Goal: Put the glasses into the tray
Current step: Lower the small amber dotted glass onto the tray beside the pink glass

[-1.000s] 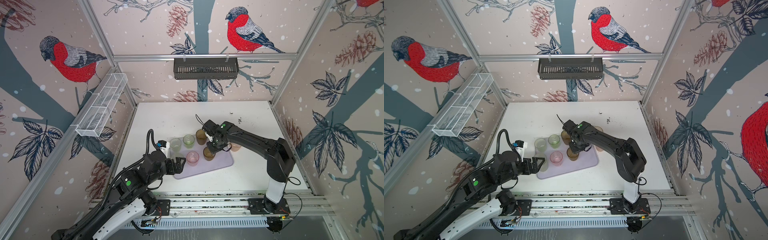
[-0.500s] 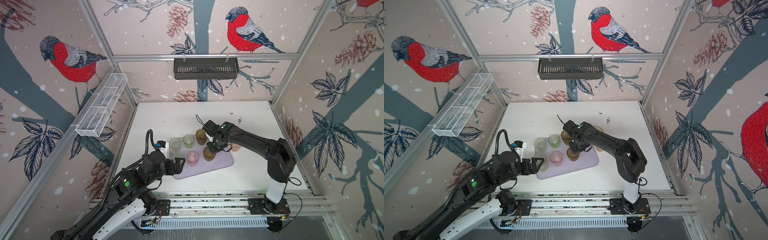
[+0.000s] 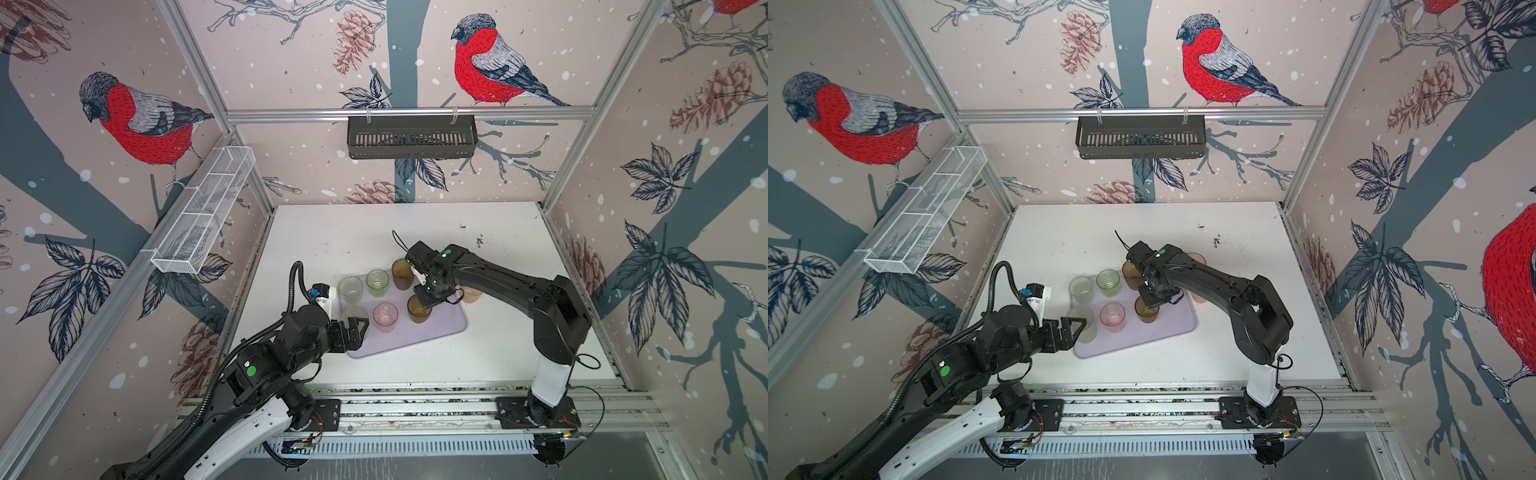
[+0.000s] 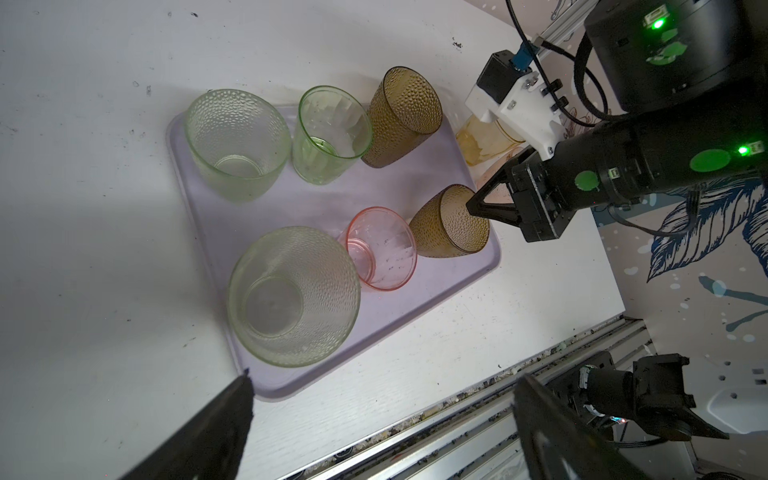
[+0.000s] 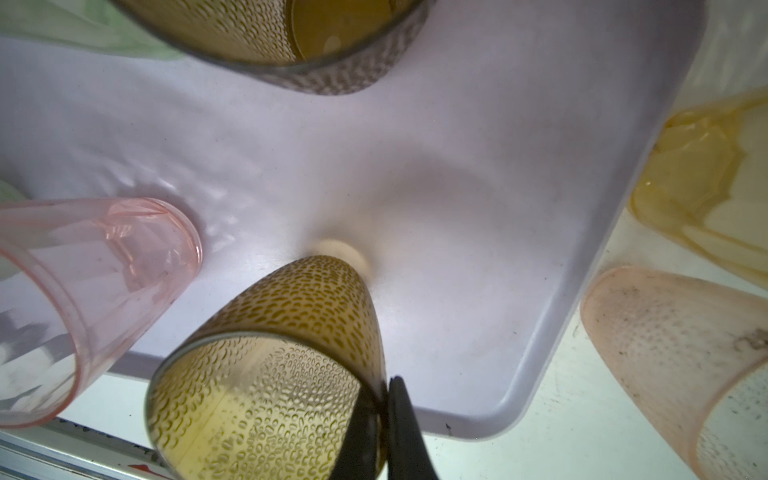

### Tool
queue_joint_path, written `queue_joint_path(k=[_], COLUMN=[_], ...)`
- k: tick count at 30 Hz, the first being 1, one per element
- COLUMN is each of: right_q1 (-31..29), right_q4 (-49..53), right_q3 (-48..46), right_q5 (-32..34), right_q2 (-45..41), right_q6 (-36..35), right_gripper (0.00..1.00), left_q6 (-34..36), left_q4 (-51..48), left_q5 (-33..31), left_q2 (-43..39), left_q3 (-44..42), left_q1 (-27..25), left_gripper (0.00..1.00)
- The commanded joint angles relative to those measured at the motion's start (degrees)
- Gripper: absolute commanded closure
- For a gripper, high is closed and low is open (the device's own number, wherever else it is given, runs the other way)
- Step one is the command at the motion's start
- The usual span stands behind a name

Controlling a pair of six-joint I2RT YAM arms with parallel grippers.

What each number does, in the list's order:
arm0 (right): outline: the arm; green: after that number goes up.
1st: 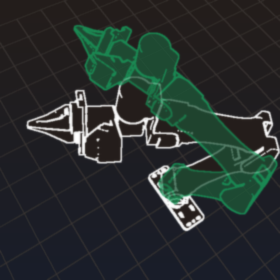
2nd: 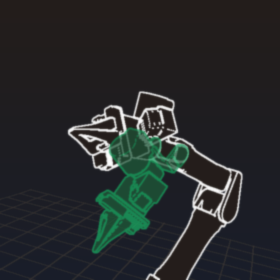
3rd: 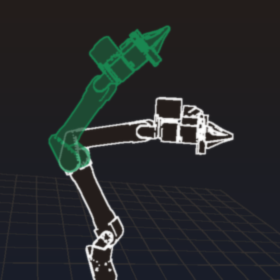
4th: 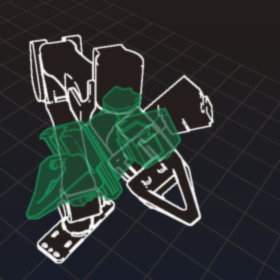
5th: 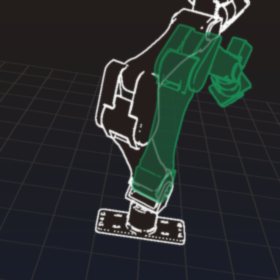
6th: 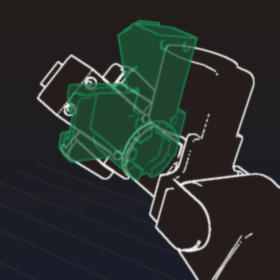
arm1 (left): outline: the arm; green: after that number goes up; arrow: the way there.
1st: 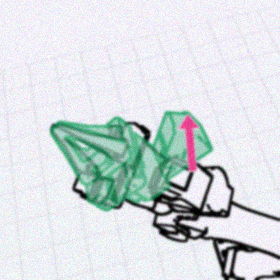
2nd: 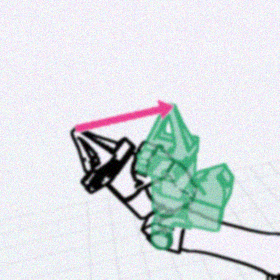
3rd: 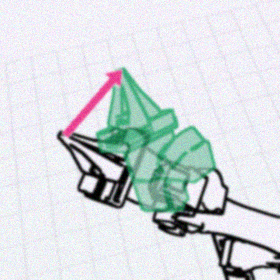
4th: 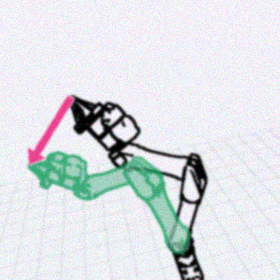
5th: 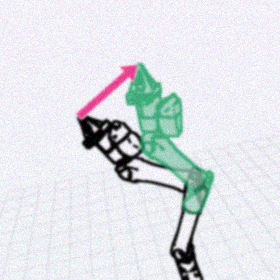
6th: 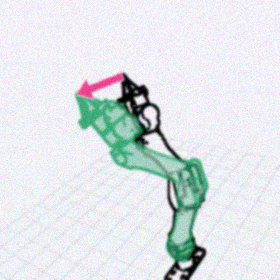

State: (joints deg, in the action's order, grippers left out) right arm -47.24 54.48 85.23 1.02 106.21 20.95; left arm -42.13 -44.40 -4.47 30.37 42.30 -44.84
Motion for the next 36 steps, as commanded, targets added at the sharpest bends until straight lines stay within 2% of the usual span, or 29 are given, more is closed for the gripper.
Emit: queue_joint_path(k=[1, 36], right_q1=[-0.12, -0.73], right_q4=[-0.17, -1.76], right_q3=[0.55, 1.34], right_q5=[-0.67, -1.81], right_q2=[0.46, 3.08], right_q6=[-0.28, -0.33], right_gripper=[0.99, 0.96], left_q6=[-0.71, 0.46], left_q4=[-1.71, -1.56], left_q5=[-0.87, -0.97], left_q2=[-0.35, 0.21], left_q3=[0.06, 0.78], left_q1=[0.13, 0.10], left_gripper=[0.03, 0.03])
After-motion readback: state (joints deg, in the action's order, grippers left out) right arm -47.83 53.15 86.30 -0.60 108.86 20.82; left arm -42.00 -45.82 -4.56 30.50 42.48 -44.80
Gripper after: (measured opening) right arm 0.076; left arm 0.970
